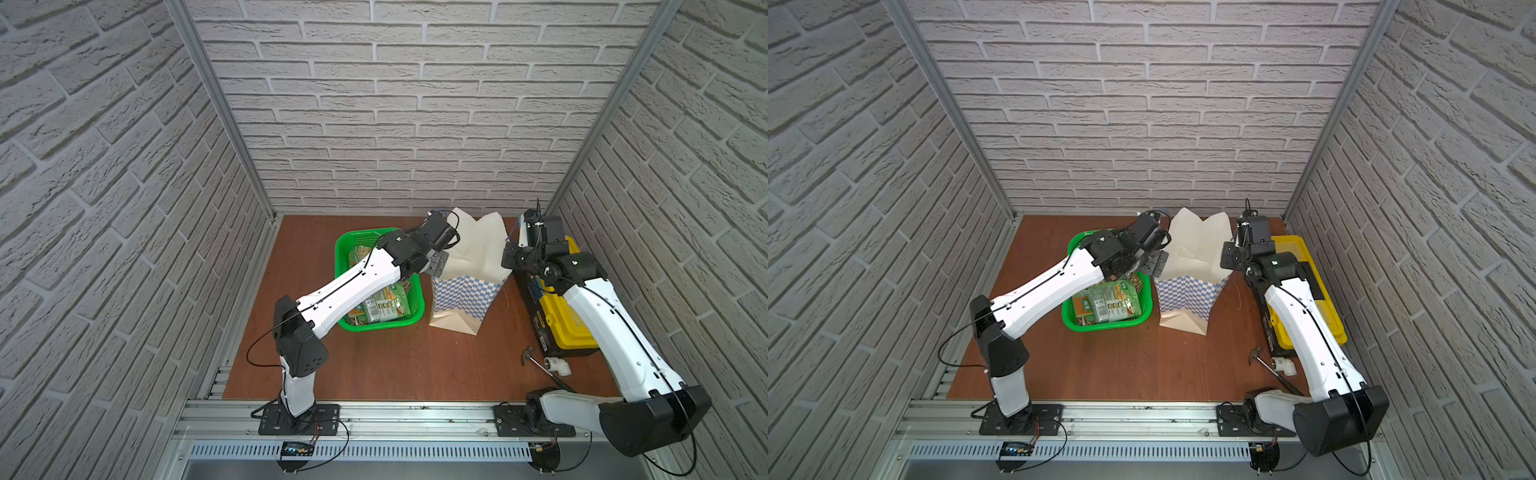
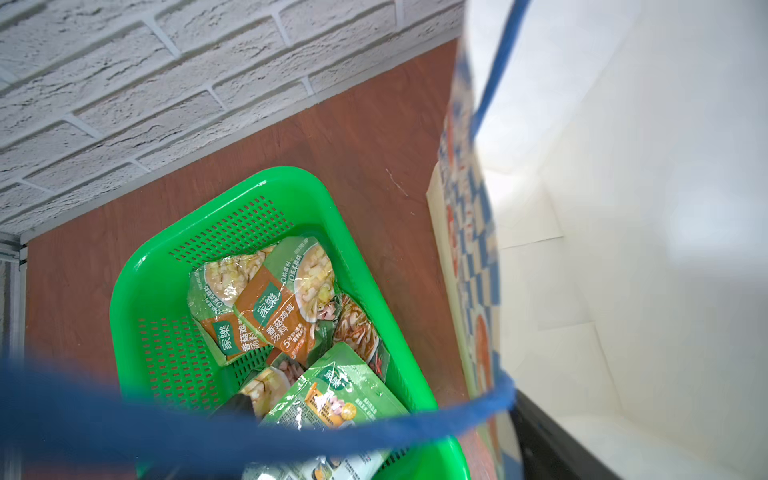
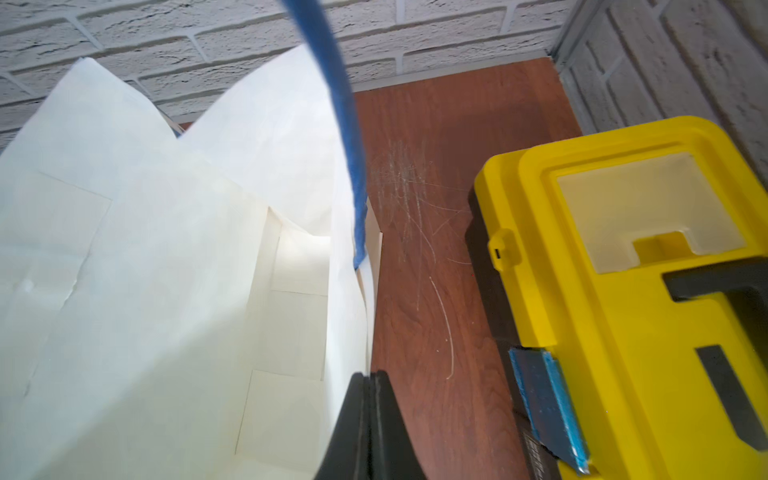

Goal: Place the condiment packets inside the bag
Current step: Open the paper bag at the center of the board, then pick up the condiment packet from the storage box.

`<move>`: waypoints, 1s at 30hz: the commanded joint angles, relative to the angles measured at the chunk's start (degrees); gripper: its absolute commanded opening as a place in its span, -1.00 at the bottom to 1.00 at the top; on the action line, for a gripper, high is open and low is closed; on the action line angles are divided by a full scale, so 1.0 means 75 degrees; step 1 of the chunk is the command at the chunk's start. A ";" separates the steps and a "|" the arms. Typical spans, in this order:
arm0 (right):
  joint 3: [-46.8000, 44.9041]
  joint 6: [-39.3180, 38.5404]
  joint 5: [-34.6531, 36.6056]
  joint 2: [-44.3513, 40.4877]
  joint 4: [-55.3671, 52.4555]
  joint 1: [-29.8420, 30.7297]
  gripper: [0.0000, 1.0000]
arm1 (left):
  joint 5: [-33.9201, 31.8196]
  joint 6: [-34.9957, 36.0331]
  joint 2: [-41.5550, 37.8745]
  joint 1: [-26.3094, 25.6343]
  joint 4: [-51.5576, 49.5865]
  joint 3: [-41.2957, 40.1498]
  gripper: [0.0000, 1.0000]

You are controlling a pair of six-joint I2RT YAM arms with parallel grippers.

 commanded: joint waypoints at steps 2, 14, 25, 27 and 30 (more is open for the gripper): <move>-0.0112 0.0251 -0.0850 -0.0133 0.1086 -0.0004 -0.94 | 0.0565 -0.0098 -0.0809 0.0079 0.0816 -0.0226 0.96; 0.0067 0.0148 -0.0861 -0.0050 0.0910 -0.0004 -0.94 | 0.1403 -0.0673 -0.2995 0.1280 0.1520 -0.2951 0.96; 0.0044 0.0118 -0.0964 -0.0039 0.0893 -0.0004 -0.91 | 0.2632 -0.0780 -0.3510 0.2934 0.1464 -0.5691 0.97; 0.0033 0.0114 -0.0968 -0.0013 0.0890 -0.0004 -0.91 | 0.3058 -0.0739 -0.3276 0.3164 0.1673 -0.6003 0.97; 0.0044 0.0092 -0.0967 -0.0010 0.0860 -0.0003 -0.92 | 0.3464 -0.0671 -0.2856 0.3354 0.1952 -0.6238 0.94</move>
